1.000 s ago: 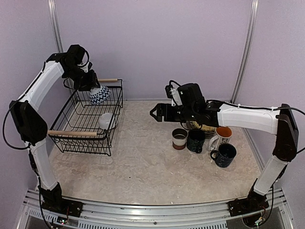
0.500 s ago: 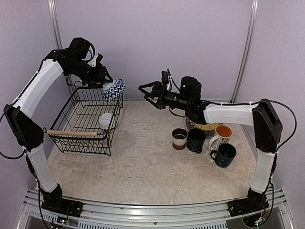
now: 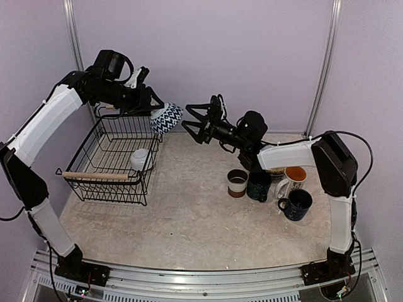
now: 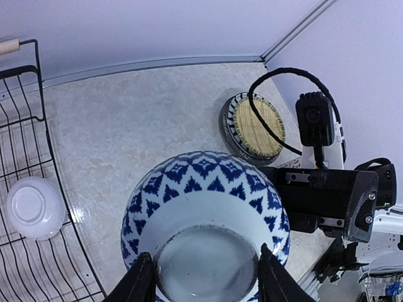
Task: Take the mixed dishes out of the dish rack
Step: Pass from the left arm to the right
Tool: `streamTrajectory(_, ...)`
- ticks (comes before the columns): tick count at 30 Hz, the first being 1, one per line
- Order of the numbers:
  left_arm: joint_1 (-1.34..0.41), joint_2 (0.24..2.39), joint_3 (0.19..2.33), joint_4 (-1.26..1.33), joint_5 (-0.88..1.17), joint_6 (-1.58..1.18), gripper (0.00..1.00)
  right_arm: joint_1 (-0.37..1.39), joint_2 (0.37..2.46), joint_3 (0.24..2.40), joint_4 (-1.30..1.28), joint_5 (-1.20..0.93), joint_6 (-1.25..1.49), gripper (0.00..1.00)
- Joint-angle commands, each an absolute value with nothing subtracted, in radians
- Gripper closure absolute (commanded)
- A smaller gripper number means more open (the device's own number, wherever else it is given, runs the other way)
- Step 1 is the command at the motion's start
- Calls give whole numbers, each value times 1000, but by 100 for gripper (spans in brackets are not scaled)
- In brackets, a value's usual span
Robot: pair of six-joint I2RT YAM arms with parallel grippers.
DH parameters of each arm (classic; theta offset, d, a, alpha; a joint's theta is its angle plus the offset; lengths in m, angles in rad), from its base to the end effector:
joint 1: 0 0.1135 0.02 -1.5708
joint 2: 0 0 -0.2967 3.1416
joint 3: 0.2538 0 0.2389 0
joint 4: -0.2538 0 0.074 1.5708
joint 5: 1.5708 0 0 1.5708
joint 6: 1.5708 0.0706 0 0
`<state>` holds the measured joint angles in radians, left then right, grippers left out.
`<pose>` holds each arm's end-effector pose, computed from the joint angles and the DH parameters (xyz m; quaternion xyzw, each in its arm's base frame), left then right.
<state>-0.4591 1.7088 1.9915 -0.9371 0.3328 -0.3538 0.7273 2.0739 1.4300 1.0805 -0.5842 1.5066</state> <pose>0.3285 -0.1881 0.4438 0.1197 0.8794 -0.3089 0.3420 0.3509 0.3645 0.3388 -0.0293 0.5681 0.7938 0.2151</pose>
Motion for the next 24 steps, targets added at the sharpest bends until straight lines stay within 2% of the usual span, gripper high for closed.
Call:
streamTrajectory(1,-486,1653,1951,-794,366,-357,76,747,2100,1469,1217,-604,1601,13)
streamTrajectory(5,-504,1646,1915,-747,368,-360,76,761,2120,1496,1291,-601,1658,19)
streamTrajectory(9,-509,1648,1886,-716,388,-365,76,771,2137,1517,1354,-594,1706,30)
streamTrajectory(21,-533,1628,1757,-610,422,-361,77,771,2140,1492,1423,-561,1731,96)
streamTrajectory(22,-536,1626,1749,-607,421,-358,77,771,2135,1490,1414,-565,1721,100)
streamTrajectory(24,-538,1618,1733,-601,417,-353,78,771,2124,1481,1394,-568,1701,100)
